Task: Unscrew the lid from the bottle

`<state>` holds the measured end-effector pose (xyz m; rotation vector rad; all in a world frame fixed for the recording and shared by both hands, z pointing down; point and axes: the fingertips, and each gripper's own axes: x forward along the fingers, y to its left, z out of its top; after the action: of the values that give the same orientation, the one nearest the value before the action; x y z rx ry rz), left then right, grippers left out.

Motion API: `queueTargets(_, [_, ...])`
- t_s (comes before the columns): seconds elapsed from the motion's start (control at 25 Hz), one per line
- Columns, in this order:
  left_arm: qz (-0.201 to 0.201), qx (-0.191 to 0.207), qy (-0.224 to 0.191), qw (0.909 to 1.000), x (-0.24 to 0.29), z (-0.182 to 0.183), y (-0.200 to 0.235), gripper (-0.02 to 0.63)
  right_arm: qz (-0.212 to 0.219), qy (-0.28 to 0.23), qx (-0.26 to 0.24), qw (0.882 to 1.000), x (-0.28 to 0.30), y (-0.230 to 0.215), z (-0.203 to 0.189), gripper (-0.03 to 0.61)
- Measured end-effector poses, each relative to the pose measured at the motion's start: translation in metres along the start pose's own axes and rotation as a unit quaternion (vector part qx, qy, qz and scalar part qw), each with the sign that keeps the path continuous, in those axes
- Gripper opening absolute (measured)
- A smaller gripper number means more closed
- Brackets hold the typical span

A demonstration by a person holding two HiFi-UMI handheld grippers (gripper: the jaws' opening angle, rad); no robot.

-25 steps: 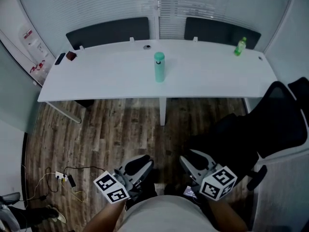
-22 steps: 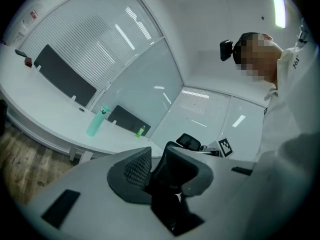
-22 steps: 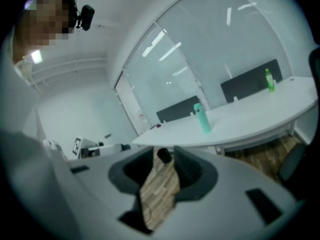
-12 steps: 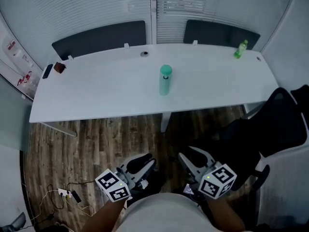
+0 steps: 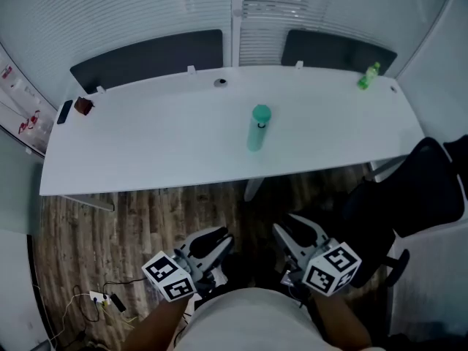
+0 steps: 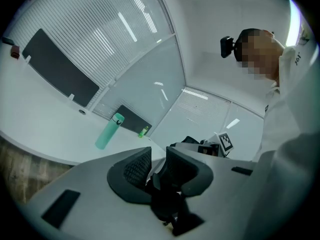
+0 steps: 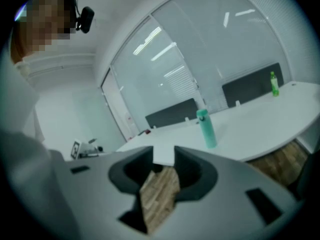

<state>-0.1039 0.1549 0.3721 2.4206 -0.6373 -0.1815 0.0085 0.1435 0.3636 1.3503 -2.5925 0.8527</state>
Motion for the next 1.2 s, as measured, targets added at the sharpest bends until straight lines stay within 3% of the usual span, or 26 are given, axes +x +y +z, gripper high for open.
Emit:
queueTargets(0.28, [0.02, 0.001, 0.006, 0.9998, 0.031, 0.003, 0.023, 0.092, 0.013, 0.003, -0.011, 1.0, 0.024, -0.034, 0.021, 0.123])
queueTargets(0.76, [0.07, 0.009, -0.025, 0.9972, 0.12, 0.032, 0.056, 0.097, 0.08, 0.047, -0.026, 0.995, 0.067, -0.1, 0.06, 0.123])
queueTargets(1.0, [0.095, 0.001, -0.02, 0.9953, 0.147, 0.032, 0.075, 0.097, 0.096, 0.055, -0.03, 0.993, 0.079, -0.129, 0.076, 0.123])
queueTargets(1.2, [0.103, 0.02, -0.012, 0.9944, 0.167, 0.039, 0.083, 0.103, 0.101, 0.052, -0.039, 0.993, 0.081, -0.148, 0.088, 0.123])
